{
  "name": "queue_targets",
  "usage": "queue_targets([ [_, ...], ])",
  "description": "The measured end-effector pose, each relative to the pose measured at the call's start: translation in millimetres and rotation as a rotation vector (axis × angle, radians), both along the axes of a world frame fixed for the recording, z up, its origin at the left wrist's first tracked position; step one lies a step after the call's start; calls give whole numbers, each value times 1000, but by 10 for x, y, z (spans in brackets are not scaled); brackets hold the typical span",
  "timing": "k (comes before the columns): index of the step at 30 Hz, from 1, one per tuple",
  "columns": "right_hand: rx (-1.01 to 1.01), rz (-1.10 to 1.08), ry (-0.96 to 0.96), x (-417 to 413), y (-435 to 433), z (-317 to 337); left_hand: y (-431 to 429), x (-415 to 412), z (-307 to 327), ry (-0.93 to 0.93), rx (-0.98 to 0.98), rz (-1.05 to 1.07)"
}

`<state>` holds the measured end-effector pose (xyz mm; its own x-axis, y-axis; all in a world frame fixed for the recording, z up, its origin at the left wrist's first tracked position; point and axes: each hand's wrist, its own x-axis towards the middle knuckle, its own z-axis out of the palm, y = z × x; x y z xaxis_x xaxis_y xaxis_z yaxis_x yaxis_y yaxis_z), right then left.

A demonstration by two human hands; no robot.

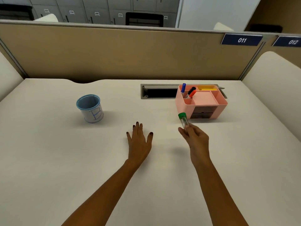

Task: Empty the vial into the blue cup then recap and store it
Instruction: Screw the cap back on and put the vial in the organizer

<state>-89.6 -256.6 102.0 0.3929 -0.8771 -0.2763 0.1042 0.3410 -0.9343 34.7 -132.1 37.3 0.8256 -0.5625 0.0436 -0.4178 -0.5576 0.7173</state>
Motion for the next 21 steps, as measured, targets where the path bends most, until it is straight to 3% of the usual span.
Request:
queue_targets([
  [4,-206,-136,123,164,-359,20,-146,136,-153,-194,136,-63],
  [11,-662,-389,384,401,-910,41,-238,176,-400,-325,217,-109],
  [21,-790,-543,568,640,-1626,-52,-252,181,-508,-372,247,-94],
])
